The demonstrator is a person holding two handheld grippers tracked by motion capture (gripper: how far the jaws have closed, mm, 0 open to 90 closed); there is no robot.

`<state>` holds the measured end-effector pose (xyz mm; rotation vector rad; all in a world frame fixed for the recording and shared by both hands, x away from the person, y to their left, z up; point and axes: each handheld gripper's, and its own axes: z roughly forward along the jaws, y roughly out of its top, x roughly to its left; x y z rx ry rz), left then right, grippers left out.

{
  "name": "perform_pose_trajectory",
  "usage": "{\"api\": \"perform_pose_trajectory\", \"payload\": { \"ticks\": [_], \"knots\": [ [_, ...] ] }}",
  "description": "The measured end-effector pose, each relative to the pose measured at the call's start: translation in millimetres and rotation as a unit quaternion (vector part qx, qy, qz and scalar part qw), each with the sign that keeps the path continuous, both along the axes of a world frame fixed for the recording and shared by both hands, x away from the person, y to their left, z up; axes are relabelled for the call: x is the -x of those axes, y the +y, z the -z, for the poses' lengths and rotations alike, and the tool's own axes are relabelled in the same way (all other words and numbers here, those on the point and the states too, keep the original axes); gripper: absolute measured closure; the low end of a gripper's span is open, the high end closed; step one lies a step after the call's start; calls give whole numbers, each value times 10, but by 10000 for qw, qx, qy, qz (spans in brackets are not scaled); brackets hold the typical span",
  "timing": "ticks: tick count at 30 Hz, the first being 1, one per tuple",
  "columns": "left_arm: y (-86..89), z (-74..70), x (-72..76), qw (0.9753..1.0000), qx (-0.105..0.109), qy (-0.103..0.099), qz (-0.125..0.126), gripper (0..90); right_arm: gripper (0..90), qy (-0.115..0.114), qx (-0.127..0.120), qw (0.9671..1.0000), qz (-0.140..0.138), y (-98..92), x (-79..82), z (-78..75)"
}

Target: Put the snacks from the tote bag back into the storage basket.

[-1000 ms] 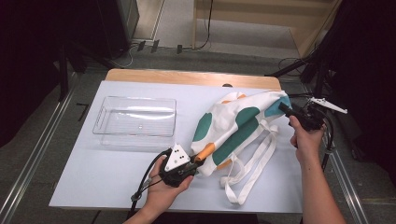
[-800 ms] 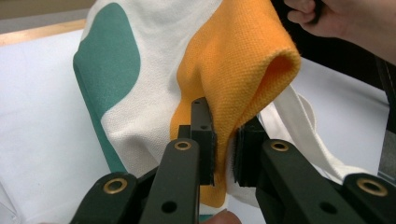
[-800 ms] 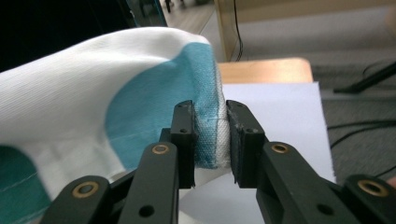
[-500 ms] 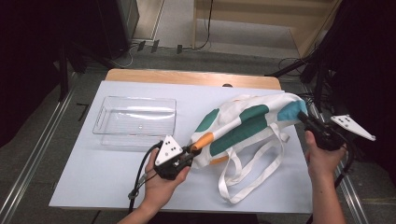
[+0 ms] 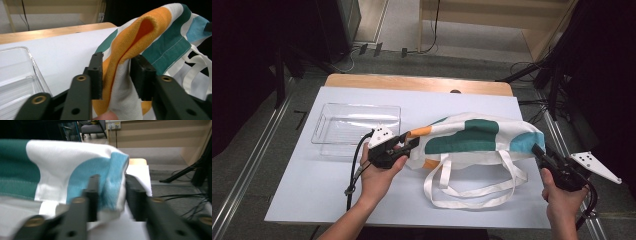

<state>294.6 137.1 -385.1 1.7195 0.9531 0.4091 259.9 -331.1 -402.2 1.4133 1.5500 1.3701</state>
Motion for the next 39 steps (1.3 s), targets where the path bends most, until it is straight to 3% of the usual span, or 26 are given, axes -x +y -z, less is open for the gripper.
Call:
{"api": "perform_pose_trajectory", "payload": {
  "ticks": [1, 2, 4, 5, 7, 8, 9, 10, 13, 14, 15, 16, 19, 20, 21, 22, 23, 24, 25, 27, 28, 29, 32, 34, 36, 39],
  "knots": [
    [0, 0, 0, 10000, 0, 0, 0, 584, 504, 0, 0, 10000, 0, 0, 0, 0],
    [4, -29, 31, 10000, 31, -33, -45, 544, 370, -2, 75, 10000, 22, -10, -73, -81],
    [1, -44, 47, 10000, 78, -19, -34, 518, 336, 32, 72, 10000, 14, -10, -106, -112],
    [-4, -49, 54, 10000, 93, -19, 3, 501, 325, 125, 54, 9999, -40, -24, -176, -148],
    [-66, -37, 74, 9997, 33, -18, 222, 503, 374, 665, 18, 9976, -208, -19, -352, -107],
    [-66, -37, 74, 9997, 33, -18, 222, 547, 374, 665, 18, 9976, -208, -19, -352, -107],
    [-99, -21, 77, 9997, 8, -25, 241, 547, 401, 933, 18, 9951, -320, 1, -400, -63],
    [-108, -15, 71, 9997, -23, 4, 263, 651, 487, 1206, 156, 9919, -377, 50, -432, 33],
    [-98, 2, 23, 9991, 115, 151, 371, 731, 542, 1329, 250, 9898, -459, 83, -408, 106],
    [-100, -6, 4, 9989, 150, 173, 408, 772, 668, 1515, 208, 9865, -585, 74, -379, 162],
    [-100, -6, 4, 9989, 150, 173, 408, 783, 668, 1515, 208, 9865, -585, 74, -379, 162],
    [-115, -22, -2, 9987, 189, 166, 440, 791, 811, 1509, 199, 9865, -609, 40, -327, 187],
    [-136, -50, 8, 9986, 251, 86, 459, 807, 849, 1037, 54, 9931, -552, 1, -183, 144],
    [-141, -78, 9, 9984, 290, 66, 485, 807, 849, 1037, 54, 9931, -552, 1, -183, 144],
    [-144, -118, 7, 9981, 345, 52, 510, 808, 851, 860, 44, 9952, -466, 5, -129, 110],
    [-148, -224, -16, 9972, 455, -4, 600, 810, 852, 454, 19, 9984, -332, -4, -18, 5],
    [-148, -224, -16, 9972, 455, -4, 600, 809, 852, 454, 19, 9984, -332, -4, -18, 5],
    [-154, -285, -31, 9967, 517, -1, 626, 809, 852, 82, -107, 9996, -235, -33, 88, -128],
    [-164, -345, -54, 9962, 579, -17, 657, 809, 852, 82, -107, 9996, -235, -33, 88, -128],
    [-175, -456, -120, 9951, 662, 7, 730, 808, 852, -320, -184, 9992, -137, -43, 252, -313],
    [-182, -531, -209, 9946, 678, 36, 785, 806, 852, -390, -218, 9989, -125, -44, 302, -359],
    [-182, -531, -209, 9946, 678, 36, 785, 804, 852, -390, -218, 9989, -125, -44, 302, -359],
    [-134, -532, -424, 9941, 800, 251, 682, 800, 851, -563, -324, 9974, -318, -43, 428, -461],
    [-128, -518, -454, 9949, 758, 232, 617, 797, 850, -562, -281, 9973, -385, -27, 433, -461],
    [-138, -459, -504, 9967, 611, 179, 507, 791, 850, -485, -61, 9983, -324, 50, 371, -362],
    [-122, -280, -614, 9980, 442, 347, 279, 780, 849, -312, -229, 9989, -277, 84, 275, -230]
  ]
}}
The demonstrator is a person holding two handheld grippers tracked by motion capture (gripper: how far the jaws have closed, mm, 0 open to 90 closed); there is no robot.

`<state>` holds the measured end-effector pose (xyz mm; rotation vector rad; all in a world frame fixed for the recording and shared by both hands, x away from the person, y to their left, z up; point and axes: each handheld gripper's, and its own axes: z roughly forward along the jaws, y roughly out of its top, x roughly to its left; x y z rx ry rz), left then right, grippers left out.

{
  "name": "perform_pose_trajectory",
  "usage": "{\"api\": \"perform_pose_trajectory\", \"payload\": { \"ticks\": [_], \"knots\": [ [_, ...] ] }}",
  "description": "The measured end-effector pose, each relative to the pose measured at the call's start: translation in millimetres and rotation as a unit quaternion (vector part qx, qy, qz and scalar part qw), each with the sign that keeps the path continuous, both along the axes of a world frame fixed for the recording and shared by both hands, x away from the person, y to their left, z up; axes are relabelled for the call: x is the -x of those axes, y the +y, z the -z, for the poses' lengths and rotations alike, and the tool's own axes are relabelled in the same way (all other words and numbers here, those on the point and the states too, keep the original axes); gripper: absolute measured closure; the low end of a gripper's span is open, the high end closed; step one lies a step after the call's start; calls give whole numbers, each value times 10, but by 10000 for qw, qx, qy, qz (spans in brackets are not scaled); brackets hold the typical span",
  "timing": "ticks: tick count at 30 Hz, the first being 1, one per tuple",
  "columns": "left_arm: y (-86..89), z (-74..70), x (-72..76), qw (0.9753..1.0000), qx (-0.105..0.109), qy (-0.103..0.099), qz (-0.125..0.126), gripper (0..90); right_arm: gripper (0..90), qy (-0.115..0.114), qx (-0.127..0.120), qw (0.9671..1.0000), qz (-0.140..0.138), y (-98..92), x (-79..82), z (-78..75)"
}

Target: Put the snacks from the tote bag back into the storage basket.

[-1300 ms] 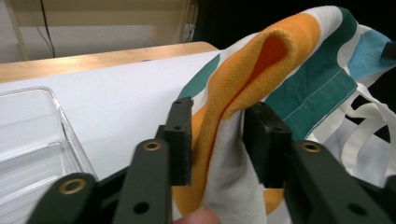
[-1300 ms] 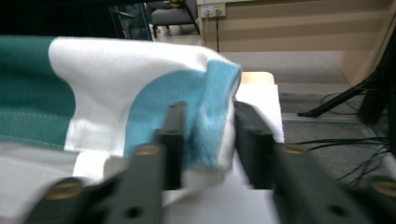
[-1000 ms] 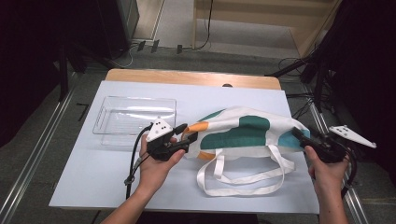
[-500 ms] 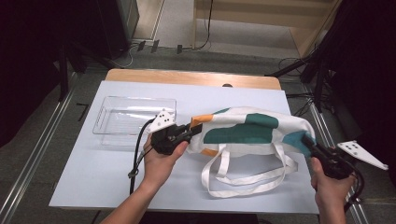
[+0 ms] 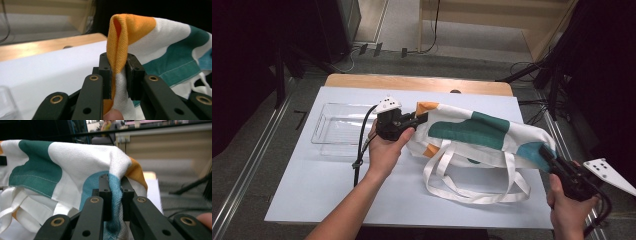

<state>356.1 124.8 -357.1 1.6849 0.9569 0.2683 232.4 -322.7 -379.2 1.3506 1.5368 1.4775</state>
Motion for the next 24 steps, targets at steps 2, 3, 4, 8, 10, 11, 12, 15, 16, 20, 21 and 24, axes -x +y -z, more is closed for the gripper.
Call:
{"api": "perform_pose_trajectory", "payload": {
  "ticks": [2, 3, 4, 8, 10, 11, 12, 15, 16, 20, 21, 24],
  "knots": [
    [27, 103, -34, 9998, -118, 62, -158, 746, 849, 113, -79, 9999, 34, 54, -76, 118],
    [59, 178, -24, 9996, -172, 117, -182, 651, 849, 119, -15, 9999, 94, 130, -116, 176],
    [59, 178, -24, 9996, -172, 117, -182, 572, 849, 119, -15, 9999, 94, 130, -116, 176],
    [142, 180, 162, 9993, -301, -87, -215, 347, 848, -31, 95, 9997, 221, 199, -138, 171],
    [193, 167, 291, 9984, -361, -191, -396, 321, 848, -36, 94, 9997, 234, 201, -145, 174],
    [215, 163, 361, 9973, -389, -254, -568, 273, 848, -27, 75, 9996, 255, 206, -153, 181],
    [240, 161, 433, 9961, -363, -343, -722, 245, 847, -45, 95, 9995, 296, 204, -164, 189],
    [266, 200, 650, 9953, -183, -463, -829, 257, 846, -27, 96, 9992, 399, 230, -182, 211],
    [186, 286, 764, 9969, -310, -439, -576, 273, 845, -38, 109, 9991, 415, 235, -186, 215],
    [-3, 463, 861, 9985, -447, -301, -114, 324, 843, -46, 98, 9989, 460, 244, -197, 225],
    [-90, 533, 866, 9982, -553, -240, 30, 324, 842, -45, 99, 9988, 478, 247, -199, 228],
    [-230, 646, 843, 9978, -634, -131, 144, 307, 840, -31, 89, 9986, 513, 255, -198, 233]
  ]
}}
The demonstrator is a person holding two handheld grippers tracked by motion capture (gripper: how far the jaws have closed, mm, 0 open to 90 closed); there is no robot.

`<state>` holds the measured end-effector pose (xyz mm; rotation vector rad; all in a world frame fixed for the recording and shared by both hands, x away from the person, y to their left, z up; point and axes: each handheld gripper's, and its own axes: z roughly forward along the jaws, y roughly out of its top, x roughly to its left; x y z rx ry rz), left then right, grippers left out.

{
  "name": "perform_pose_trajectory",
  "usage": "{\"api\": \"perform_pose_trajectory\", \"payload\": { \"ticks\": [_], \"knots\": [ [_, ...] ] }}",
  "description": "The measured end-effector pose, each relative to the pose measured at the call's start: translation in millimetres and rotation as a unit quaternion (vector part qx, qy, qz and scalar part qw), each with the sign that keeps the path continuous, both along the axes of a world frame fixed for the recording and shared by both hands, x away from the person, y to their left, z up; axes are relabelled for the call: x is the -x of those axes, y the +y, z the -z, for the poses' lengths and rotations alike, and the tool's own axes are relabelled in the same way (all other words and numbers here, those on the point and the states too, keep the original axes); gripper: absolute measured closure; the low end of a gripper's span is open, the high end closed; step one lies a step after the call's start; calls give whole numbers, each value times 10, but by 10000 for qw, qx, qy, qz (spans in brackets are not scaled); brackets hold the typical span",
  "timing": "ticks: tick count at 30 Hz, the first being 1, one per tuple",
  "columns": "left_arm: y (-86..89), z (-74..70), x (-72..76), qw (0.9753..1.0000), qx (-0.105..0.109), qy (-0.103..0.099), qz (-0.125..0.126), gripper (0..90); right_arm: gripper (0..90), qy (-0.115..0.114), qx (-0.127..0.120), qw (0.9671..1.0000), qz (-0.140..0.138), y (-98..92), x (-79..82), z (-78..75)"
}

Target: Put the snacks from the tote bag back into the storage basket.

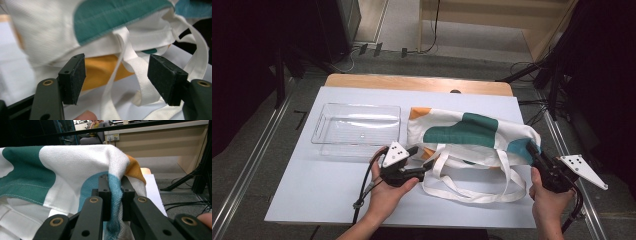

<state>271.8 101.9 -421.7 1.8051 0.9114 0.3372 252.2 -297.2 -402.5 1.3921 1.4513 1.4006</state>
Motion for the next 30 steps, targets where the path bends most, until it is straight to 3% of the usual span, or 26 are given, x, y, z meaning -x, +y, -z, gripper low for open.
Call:
{"api": "perform_pose_trajectory", "payload": {
  "ticks": [5, 7, 8, 9, 10, 11, 14, 15, 18, 20, 23, 24, 25, 26, 27, 30],
  "knots": [
    [-179, 99, -83, 9998, -45, 100, 153, 332, 834, 9, 15, 10000, -4, -12, 6, 20],
    [-234, 93, -105, 9996, -50, 122, 236, 432, 832, 24, -7, 10000, -11, -17, 5, 27],
    [-247, 88, -110, 9994, -43, 127, 313, 597, 830, 17, 1, 10000, -16, -16, 5, 31],
    [-265, 76, -108, 9991, -97, 138, 384, 655, 829, 16, 3, 10000, -17, -15, 6, 32],
    [-277, 65, -100, 9991, -144, 94, 399, 655, 829, 16, 3, 10000, -17, -15, 6, 32],
    [-277, 43, -87, 9991, -209, 61, 376, 770, 825, 24, 6, 10000, -22, -18, 10, 32],
    [-243, 9, -81, 9993, -121, 61, 358, 833, 813, 32, 11, 10000, -24, -25, 11, 36],
    [-218, -42, -65, 9993, -106, -21, 347, 885, 804, 14, 23, 10000, -45, -31, 11, 37],
    [-200, -120, -48, 9991, -61, -122, 393, 900, 772, 4, 35, 10000, -79, -31, 13, 31],
    [-187, -183, -47, 9990, -4, -210, 397, 900, 707, -31, 7, 9998, -214, -29, 17, 18],
    [-144, -320, -108, 9988, 246, -291, 304, 900, 564, -58, -111, 9987, -504, -60, 52, -29],
    [-144, -320, -108, 9988, 246, -291, 304, 900, 564, -58, -111, 9987, -504, -60, 52, -29],
    [-123, -381, -150, 9986, 314, -331, 260, 900, 475, -118, -93, 9986, -504, -77, 103, -56],
    [-123, -381, -150, 9986, 314, -331, 260, 900, 475, -118, -93, 9986, -504, -77, 103, -56],
    [-107, -438, -192, 9982, 404, -378, 211, 900, 418, -221, -139, 9987, -438, -105, 184, -84],
    [-96, -498, -230, 9979, 467, -416, 159, 900, 360, -321, -213, 9988, -315, -123, 319, -72]
  ]
}}
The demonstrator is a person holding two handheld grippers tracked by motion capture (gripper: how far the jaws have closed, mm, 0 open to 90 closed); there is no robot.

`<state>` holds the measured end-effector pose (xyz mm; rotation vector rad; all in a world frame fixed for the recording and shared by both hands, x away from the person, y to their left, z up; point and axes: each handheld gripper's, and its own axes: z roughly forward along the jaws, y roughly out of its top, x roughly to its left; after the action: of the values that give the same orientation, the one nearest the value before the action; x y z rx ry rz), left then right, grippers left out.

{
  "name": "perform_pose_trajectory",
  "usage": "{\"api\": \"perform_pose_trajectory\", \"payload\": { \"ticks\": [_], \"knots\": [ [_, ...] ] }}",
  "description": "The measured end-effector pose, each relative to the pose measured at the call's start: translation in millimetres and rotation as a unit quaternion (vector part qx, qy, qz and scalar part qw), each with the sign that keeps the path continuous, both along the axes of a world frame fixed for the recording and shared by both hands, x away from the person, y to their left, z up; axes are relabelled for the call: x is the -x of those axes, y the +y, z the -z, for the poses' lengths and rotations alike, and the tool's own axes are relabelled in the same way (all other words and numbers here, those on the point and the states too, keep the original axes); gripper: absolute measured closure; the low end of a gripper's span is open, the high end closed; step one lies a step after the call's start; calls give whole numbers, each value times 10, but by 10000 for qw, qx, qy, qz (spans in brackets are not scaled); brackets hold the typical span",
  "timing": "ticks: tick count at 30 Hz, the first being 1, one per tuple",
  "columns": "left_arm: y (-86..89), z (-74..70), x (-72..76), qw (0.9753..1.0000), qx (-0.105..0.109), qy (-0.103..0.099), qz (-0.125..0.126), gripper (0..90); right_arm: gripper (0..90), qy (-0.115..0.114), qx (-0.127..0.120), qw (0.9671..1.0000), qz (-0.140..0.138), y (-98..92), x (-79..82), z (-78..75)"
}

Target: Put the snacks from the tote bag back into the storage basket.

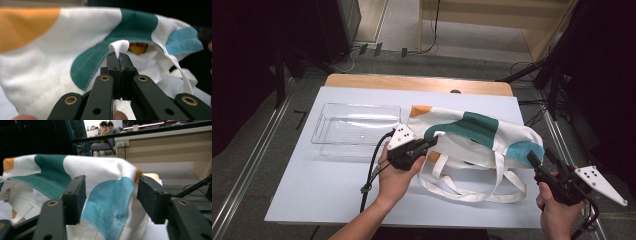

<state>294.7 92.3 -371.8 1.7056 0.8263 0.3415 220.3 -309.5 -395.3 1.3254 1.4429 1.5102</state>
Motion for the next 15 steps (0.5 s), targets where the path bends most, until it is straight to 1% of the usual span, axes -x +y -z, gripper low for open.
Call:
{"api": "perform_pose_trajectory", "payload": {
  "ticks": [1, 2, 3, 4, 5, 6, 7, 8, 9, 10, 11, 12, 13, 14, 15],
  "knots": [
    [1, -27, -17, 10000, 54, -16, -18, 900, 360, 0, 0, 10000, 0, 0, 0, 0],
    [2, -54, -31, 10000, 69, -39, -41, 900, 338, 38, 5, 10000, 53, 9, 47, 27],
    [3, -100, -53, 9999, 125, -66, -56, 900, 334, 136, 72, 9996, 255, 33, 132, 116],
    [3, -100, -53, 9999, 125, -66, -56, 900, 334, 136, 72, 9996, 255, 33, 132, 116],
    [-2, -118, -60, 9998, 146, -77, -56, 900, 342, 160, 89, 9988, 459, 47, 176, 176],
    [-7, -131, -65, 9998, 153, -103, -56, 900, 332, 377, 54, 9976, 572, 79, 215, 309],
    [-24, -145, -70, 9997, 191, -125, -54, 900, 330, 536, 108, 9971, 526, 103, 203, 372],
    [-24, -145, -70, 9997, 191, -125, -54, 900, 330, 536, 108, 9971, 526, 103, 203, 372],
    [-33, -146, -79, 9997, 207, -126, -69, 900, 337, 775, 96, 9961, 403, 151, 147, 477],
    [-33, -146, -79, 9997, 207, -126, -69, 900, 337, 775, 96, 9961, 403, 151, 147, 477],
    [-38, -144, -83, 9997, 222, -115, -69, 900, 359, 888, 72, 9954, 348, 178, 107, 514],
    [-42, -143, -87, 9997, 227, -94, -58, 900, 419, 949, 79, 9949, 335, 202, 66, 542],
    [-48, -144, -96, 9997, 225, -92, -17, 900, 594, 1012, -59, 9947, 153, 235, -4, 575],
    [-48, -144, -96, 9997, 225, -92, -17, 900, 594, 1012, -59, 9947, 153, 235, -4, 575],
    [-52, -153, -102, 9997, 209, -99, -17, 900, 759, 1093, -132, 9939, 64, 260, -52, 582]
  ]
}}
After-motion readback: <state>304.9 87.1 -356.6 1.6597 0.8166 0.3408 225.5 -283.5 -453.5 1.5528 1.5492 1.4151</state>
